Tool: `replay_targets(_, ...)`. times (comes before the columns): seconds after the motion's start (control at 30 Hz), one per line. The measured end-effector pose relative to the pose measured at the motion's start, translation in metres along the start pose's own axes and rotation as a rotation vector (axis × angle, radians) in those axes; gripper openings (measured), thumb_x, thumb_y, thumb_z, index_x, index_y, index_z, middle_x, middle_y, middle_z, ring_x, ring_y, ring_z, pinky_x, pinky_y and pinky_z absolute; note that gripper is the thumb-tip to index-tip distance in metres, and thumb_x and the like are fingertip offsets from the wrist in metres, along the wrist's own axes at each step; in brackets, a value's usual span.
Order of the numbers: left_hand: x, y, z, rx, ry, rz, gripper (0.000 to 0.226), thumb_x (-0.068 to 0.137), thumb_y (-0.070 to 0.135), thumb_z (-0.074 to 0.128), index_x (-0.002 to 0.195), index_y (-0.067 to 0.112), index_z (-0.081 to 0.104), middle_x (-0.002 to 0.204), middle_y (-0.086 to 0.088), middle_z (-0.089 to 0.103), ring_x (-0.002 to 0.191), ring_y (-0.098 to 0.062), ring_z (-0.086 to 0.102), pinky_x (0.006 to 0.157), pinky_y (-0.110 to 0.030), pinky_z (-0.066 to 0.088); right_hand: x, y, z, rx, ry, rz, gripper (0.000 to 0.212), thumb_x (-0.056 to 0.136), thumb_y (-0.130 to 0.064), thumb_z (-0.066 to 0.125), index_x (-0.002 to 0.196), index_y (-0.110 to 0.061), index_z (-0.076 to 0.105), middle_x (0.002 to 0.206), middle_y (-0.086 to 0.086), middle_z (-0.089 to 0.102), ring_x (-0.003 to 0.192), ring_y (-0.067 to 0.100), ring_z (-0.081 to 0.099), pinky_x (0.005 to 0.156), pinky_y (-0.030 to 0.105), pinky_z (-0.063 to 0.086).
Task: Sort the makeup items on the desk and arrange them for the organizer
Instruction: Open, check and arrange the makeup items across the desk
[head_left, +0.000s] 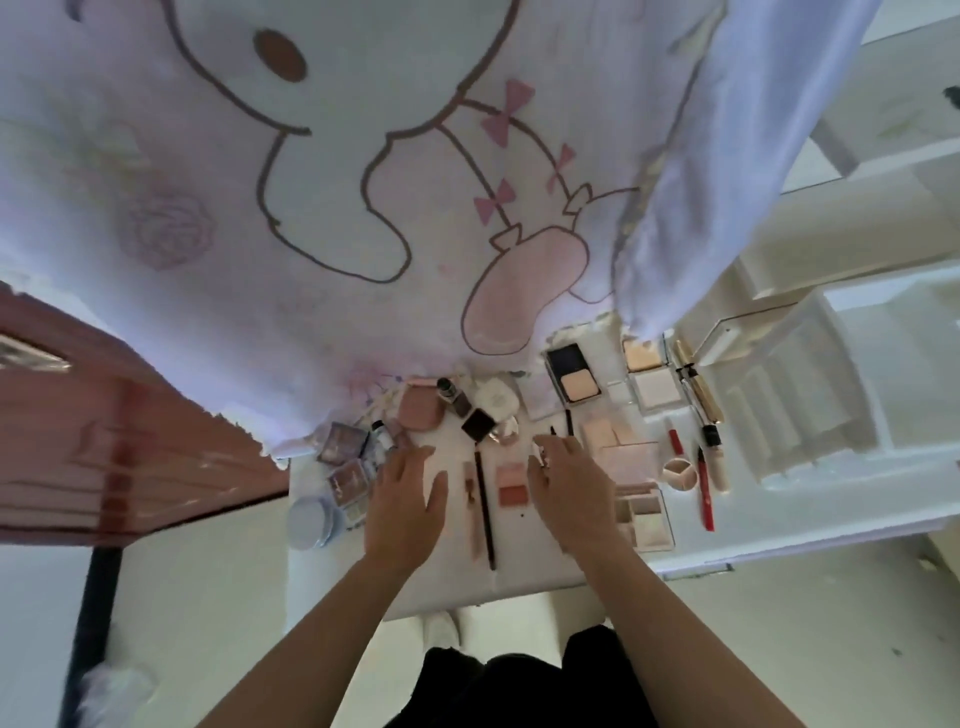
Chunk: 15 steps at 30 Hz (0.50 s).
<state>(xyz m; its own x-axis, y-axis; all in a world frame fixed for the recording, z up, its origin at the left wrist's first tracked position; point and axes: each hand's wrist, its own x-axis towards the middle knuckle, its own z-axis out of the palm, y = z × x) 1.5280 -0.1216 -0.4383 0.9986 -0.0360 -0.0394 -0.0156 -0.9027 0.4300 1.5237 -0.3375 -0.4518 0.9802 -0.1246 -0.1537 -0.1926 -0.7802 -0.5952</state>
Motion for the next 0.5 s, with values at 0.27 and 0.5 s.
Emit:
replay_targets(0.27,-0.018,-0.140,-0.043,0.118,-0.112,-0.259,0.057,0.086,0.030,0.069,0.137,0.011,0.051,0.142,-0.018,0.044,0.128,-0.041,0.043,0.098,-0.054,0.041,-0.019,-0.098,0.081,-0.064,-0.284,-0.034,0.037,0.097,-0.033,0.051,0.134,-0.026,0.053,0.129,0.000,0.056,0.117,0.023,0.059,0.094,0.036,0.050)
replay_targets(0.5,-0.026,-0.212,-0.044,0.005,-0.272,-0.202,0.065,0.086,0.035,0.072,0.142,0.015,0.046,0.152,-0.007,0.041,0.125,-0.036,0.047,0.095,-0.044,0.045,-0.011,-0.165,0.145,-0.145,-0.301,-0.156,0.045,0.095,-0.021,0.054,0.140,-0.024,0.047,0.136,0.005,0.047,0.117,0.028,0.053,0.086,0.041,0.053)
